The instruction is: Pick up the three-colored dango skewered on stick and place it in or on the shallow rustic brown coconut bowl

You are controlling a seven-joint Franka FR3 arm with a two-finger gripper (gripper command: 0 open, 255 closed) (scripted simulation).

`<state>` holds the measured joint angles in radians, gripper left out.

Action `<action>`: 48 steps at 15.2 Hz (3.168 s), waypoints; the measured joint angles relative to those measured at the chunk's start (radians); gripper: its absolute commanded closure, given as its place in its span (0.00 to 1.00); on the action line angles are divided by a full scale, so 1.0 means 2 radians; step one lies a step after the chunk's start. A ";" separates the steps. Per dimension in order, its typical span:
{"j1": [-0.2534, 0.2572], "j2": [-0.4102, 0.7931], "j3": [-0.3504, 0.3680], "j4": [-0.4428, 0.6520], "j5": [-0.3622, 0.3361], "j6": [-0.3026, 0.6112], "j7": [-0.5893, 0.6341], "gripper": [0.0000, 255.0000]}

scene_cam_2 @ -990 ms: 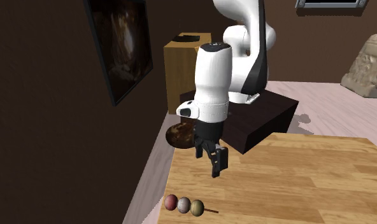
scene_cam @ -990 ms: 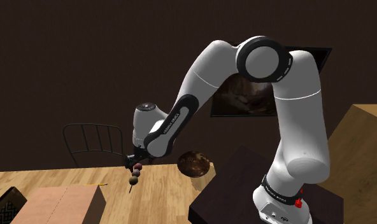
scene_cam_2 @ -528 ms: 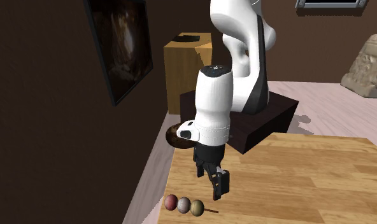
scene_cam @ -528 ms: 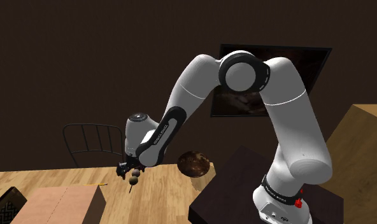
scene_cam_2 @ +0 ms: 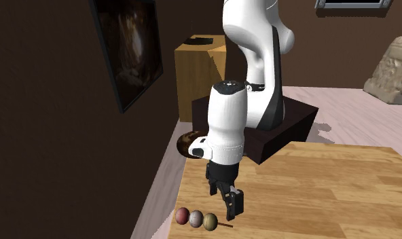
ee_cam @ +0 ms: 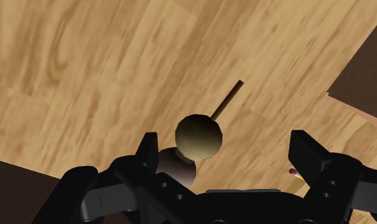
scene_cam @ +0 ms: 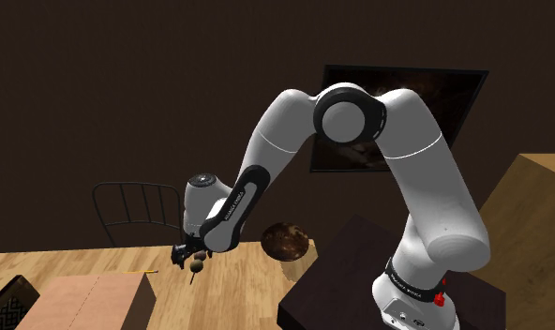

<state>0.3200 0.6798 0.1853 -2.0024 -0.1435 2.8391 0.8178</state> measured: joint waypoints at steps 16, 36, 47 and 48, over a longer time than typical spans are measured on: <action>0.033 0.008 -0.040 0.006 -0.006 0.014 0.044 0.00; 0.134 0.099 -0.166 0.073 -0.007 0.052 0.197 1.00; 0.134 0.090 -0.166 0.069 -0.008 0.048 0.196 1.00; 0.134 0.084 -0.166 0.066 -0.008 0.045 0.195 1.00</action>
<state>0.5881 0.8488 -0.1462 -1.8703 -0.1588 2.9293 1.2085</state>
